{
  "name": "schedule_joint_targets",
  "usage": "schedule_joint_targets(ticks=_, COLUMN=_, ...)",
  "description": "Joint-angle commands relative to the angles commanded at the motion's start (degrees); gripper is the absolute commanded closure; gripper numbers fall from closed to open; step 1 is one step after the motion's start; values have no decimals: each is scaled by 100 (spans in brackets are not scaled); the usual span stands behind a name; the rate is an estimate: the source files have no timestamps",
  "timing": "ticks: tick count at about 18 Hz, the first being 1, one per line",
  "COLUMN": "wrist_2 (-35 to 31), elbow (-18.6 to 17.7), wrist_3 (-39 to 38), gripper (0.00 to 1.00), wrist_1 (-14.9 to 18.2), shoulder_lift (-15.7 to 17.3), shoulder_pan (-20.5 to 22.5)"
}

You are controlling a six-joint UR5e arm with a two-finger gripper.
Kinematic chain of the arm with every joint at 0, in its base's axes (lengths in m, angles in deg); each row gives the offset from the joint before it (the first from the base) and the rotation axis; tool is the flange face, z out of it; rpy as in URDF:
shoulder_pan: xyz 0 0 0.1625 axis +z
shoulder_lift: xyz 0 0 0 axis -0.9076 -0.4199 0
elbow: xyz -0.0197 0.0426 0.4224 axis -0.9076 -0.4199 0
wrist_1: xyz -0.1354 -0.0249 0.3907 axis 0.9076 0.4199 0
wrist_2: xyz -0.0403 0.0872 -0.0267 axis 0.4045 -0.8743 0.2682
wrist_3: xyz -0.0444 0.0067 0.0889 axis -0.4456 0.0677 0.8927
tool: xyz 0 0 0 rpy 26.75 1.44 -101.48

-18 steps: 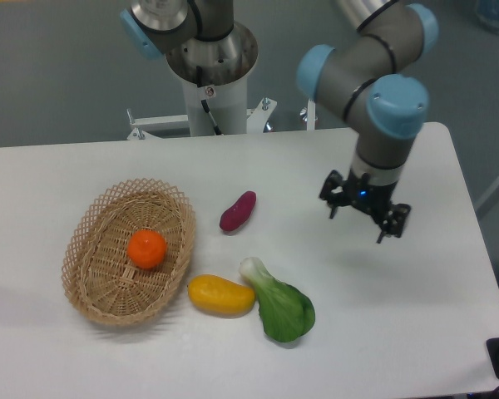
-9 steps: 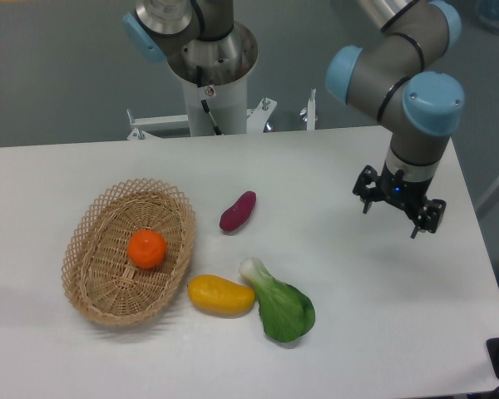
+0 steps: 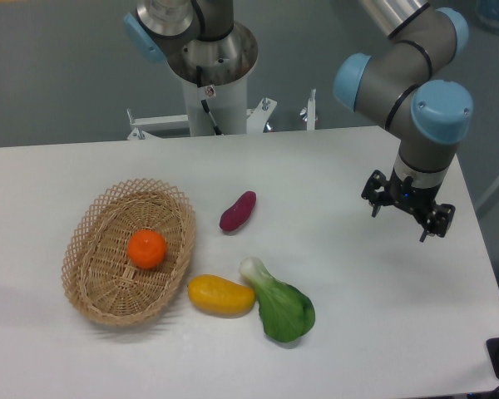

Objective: Place the orange in the basket

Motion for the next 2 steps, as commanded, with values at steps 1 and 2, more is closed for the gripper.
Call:
schedule_joint_targets(ticks=1, wrist_2=0, elbow=0, wrist_3=0, gripper=0, wrist_1=0, shoulder_lift=0, shoulder_pan=0)
schedule_joint_targets(ticks=2, wrist_2=0, elbow=0, wrist_3=0, gripper=0, wrist_1=0, shoulder_lift=0, shoulder_pan=0)
